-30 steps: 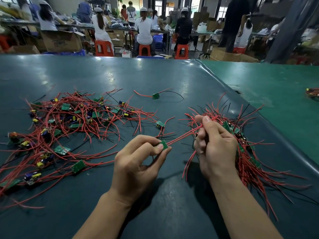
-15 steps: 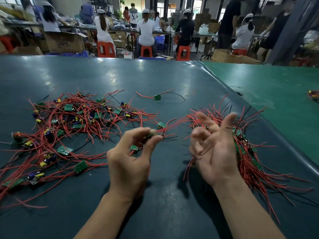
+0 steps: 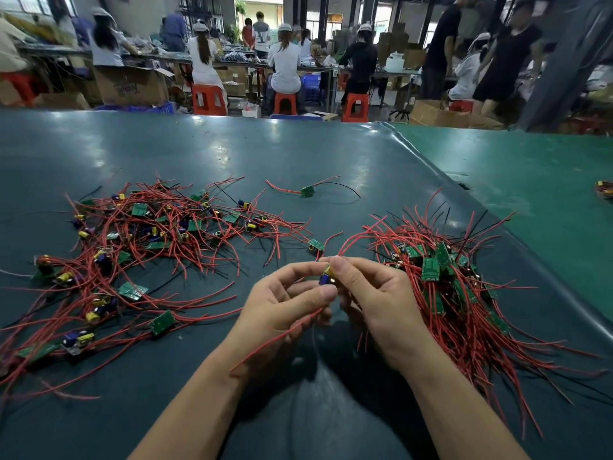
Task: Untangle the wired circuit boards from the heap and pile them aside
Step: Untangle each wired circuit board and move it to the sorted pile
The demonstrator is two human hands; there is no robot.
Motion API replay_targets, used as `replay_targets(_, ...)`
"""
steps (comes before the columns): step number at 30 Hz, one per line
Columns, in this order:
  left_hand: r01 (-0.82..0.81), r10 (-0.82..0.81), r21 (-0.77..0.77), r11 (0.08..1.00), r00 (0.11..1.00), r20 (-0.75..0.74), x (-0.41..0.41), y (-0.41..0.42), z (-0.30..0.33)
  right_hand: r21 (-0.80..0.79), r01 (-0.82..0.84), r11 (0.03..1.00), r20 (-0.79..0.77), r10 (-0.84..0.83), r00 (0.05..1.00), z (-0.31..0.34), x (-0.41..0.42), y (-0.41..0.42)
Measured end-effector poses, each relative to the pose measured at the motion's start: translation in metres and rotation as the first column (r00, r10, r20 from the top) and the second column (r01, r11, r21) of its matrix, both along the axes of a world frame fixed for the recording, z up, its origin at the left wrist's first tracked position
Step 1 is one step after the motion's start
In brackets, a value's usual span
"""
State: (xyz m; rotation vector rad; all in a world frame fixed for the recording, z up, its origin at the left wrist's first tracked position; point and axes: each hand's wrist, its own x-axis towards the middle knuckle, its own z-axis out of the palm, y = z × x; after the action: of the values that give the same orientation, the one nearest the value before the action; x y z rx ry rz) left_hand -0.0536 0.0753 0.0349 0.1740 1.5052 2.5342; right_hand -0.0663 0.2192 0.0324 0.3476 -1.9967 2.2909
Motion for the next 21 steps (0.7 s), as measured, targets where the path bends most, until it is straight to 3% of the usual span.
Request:
replay_targets(6, 0.1, -0.099, -0.038, 0.994, 0.995, 0.032, -0.006, -0.006, -0.002, 0.068, 0.085, 0.994, -0.113, -0.077, 0.991, 0.001, 0.001, 0.003)
replay_targets(9, 0.089, -0.092, 0.036, 0.995, 0.991, 0.096, -0.007, -0.008, -0.005, 0.08, -0.078, 0.994, -0.071, 0.084, 0.994, 0.001, 0.003, 0.003)
replay_targets(11, 0.107, -0.117, 0.092, 0.99, 0.987, 0.112, -0.007, -0.009, -0.006, 0.169, -0.195, 0.966, -0.043, 0.205, 0.978, 0.0, 0.004, 0.004)
replay_targets(13, 0.142, -0.154, 0.093, 0.985, 0.979, 0.134, -0.007, -0.012, -0.005, 0.212, -0.226, 0.951, -0.019, 0.235, 0.972, 0.001, 0.004, 0.006)
replay_targets(15, 0.172, -0.176, 0.039, 0.984, 0.972, 0.159, -0.009, -0.014, -0.004, 0.236, -0.169, 0.957, -0.038, 0.183, 0.982, 0.002, 0.004, 0.007)
replay_targets(17, 0.197, -0.199, 0.031, 0.98, 0.963, 0.181, -0.009, -0.017, -0.004, 0.343, 0.005, 0.939, -0.183, 0.062, 0.981, 0.001, 0.003, 0.006)
replay_targets(21, 0.218, -0.254, 0.195, 0.956, 0.949, 0.185, -0.01, -0.024, -0.003, 0.38, 0.323, 0.867, -0.337, -0.195, 0.921, -0.002, 0.001, 0.004)
